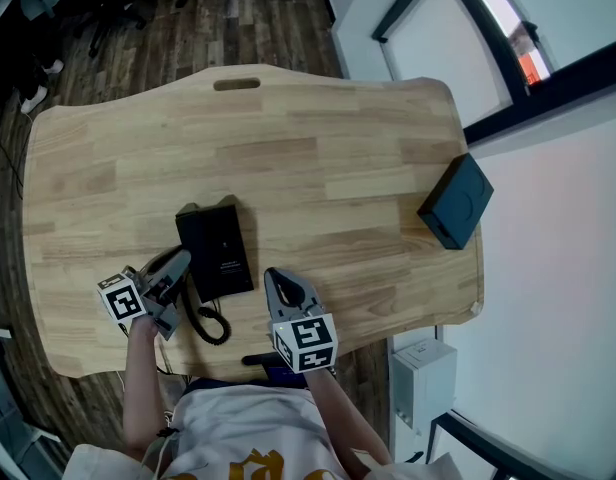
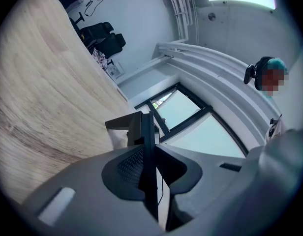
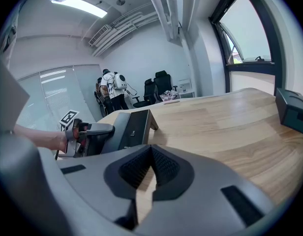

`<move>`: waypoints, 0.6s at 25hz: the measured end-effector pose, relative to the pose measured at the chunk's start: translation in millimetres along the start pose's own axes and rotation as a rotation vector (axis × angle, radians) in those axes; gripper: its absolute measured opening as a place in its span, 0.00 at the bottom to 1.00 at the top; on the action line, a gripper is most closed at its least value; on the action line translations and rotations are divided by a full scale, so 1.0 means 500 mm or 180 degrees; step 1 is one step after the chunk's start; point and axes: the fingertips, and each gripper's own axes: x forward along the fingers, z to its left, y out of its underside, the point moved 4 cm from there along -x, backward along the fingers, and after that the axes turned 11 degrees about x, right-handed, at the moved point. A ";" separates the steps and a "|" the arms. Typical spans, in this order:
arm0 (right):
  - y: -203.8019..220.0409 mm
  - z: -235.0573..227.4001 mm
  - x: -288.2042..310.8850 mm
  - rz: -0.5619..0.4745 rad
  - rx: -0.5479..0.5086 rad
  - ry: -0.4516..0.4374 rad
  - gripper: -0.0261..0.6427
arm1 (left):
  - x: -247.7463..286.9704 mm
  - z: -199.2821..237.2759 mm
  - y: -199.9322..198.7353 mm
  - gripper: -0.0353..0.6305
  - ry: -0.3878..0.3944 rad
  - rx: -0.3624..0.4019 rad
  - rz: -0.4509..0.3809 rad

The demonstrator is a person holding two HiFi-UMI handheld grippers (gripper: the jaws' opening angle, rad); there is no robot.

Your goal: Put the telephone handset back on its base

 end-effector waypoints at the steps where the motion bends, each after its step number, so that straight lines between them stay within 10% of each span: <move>1: -0.001 0.000 0.001 -0.0006 0.0001 -0.0006 0.05 | 0.000 0.000 0.000 0.16 0.0010 -0.0017 -0.0002; 15: -0.001 0.005 0.002 0.0028 -0.0018 -0.0077 0.05 | 0.006 0.013 -0.007 0.16 0.0406 -0.0343 -0.0038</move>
